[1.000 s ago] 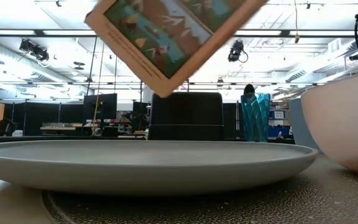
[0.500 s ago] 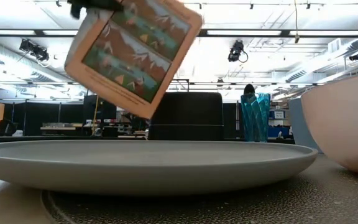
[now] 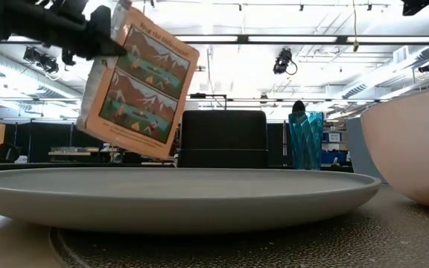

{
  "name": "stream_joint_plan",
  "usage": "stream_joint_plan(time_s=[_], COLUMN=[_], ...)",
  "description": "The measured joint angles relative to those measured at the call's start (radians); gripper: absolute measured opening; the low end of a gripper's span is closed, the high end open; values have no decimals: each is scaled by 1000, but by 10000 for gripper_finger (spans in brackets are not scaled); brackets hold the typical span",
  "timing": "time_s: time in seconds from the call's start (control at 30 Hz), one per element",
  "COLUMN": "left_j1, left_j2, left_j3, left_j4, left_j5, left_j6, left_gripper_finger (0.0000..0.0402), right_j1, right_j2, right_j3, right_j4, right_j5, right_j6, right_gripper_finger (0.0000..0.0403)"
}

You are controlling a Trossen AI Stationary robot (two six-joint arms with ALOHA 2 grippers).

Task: Arrange a breakfast setting
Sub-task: Pour the cereal from the yellow cereal box into the orange bowl on the brown placemat

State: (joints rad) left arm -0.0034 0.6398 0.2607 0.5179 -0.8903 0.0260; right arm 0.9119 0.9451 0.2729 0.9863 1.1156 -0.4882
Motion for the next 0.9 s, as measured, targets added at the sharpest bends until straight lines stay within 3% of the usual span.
stream_joint_plan(time_s=[0.23, 0.73, 0.9], left_j1=[105, 240, 254], left_j2=[-99, -204, -204], left_j3=[-101, -239, -251], left_j4=[39, 96, 131], left_j5=[81, 48, -18], left_j6=[-22, -16, 31], left_gripper_finger=[9, 9, 9], right_j1=[-10, -10, -10], right_j2=[0, 0, 0], right_j3=[0, 0, 0], right_j4=[-10, -39, -45], right_j5=[-18, -13, -12], right_j6=[42, 87, 101], right_gripper_finger=[158, 158, 158])
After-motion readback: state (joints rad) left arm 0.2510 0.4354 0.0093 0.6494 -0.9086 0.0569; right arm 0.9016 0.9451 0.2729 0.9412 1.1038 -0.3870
